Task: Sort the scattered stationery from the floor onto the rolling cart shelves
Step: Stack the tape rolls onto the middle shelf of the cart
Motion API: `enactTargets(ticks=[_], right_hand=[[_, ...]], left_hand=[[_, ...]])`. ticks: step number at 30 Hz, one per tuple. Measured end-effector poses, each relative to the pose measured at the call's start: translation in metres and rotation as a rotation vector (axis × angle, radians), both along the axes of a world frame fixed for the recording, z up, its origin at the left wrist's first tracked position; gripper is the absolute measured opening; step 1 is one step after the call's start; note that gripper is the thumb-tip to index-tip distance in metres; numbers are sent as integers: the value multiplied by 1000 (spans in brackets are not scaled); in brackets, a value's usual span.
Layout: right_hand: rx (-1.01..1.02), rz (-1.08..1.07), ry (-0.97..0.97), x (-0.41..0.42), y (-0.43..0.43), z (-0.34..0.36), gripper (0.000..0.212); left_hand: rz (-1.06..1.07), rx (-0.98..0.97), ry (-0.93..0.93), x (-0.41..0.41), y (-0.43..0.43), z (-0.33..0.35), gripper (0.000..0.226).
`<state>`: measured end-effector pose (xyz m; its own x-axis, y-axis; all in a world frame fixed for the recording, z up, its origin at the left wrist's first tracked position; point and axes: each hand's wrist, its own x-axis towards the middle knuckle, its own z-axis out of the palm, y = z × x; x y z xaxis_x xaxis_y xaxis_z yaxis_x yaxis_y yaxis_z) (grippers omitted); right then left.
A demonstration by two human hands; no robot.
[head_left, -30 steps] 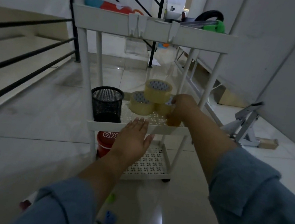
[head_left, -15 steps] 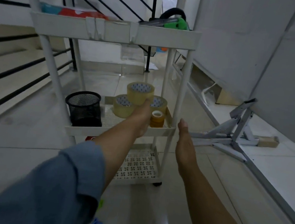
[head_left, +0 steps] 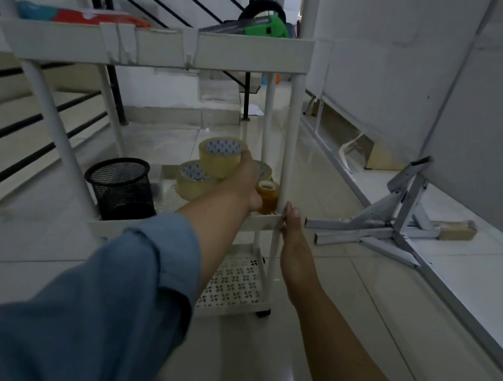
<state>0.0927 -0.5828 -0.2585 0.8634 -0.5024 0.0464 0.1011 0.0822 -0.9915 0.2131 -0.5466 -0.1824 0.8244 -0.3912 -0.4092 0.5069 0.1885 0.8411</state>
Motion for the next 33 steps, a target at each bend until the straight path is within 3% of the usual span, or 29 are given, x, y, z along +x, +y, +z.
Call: enactTargets(ticks=[5,10,20,24,27,30,33], right_hand=[[18,13,-7,-2,0,1,52],[11,12,-4,-2,2,2,53],[-30,4,7,1,1,-4,56],[7,-45,22,-6,2,-9,55],[43,-152,156,-13,-1,-17,58],[-62,-217,395,-29,-10,-31,52],[-175,-198,529,-68,-4,-46,44]], left_hand=[[-39,-23,-7,2,7,-7,86],[-123,-44,6,-8,11,-1,77],[-80,-156,122,-9,1,6,79],[-45,-148,45,-11,15,3,60],[-7,-73,-148,-41,37,5,43],[31,76,-345,-86,64,-9,27],[-46,227,-367,-122,88,-53,40]])
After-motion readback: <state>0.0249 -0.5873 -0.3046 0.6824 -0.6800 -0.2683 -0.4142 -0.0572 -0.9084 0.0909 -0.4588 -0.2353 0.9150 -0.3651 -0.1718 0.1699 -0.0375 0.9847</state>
